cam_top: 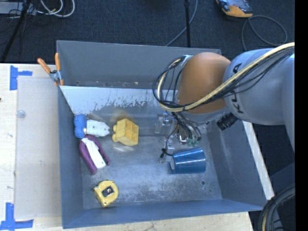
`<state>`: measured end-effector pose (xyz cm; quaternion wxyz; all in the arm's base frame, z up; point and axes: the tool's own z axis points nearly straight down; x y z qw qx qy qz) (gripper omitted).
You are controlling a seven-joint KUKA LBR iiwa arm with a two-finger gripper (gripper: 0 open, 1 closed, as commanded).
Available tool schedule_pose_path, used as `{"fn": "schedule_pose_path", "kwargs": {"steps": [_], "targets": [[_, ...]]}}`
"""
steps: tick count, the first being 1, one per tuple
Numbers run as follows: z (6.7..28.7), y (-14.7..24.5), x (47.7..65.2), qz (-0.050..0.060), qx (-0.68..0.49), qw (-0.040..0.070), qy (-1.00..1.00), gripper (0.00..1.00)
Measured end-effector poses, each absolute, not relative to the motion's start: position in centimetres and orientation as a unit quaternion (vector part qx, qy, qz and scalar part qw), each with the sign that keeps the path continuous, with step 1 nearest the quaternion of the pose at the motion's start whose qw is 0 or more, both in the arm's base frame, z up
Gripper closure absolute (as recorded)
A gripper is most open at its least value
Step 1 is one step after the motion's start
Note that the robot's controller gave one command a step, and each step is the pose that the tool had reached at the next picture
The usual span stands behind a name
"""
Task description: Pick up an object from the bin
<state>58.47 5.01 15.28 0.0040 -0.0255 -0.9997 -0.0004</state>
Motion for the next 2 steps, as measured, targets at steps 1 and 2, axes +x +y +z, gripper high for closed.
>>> {"fn": "schedule_pose_path", "kwargs": {"steps": [1, 2], "targets": [[11.6, 0.4, 59.9, -0.001, -0.019, -0.002, -1.0, 0.0], [9.0, -2.1, 59.2, -0.001, 0.067, 0.003, -0.998, 0.0]]}}
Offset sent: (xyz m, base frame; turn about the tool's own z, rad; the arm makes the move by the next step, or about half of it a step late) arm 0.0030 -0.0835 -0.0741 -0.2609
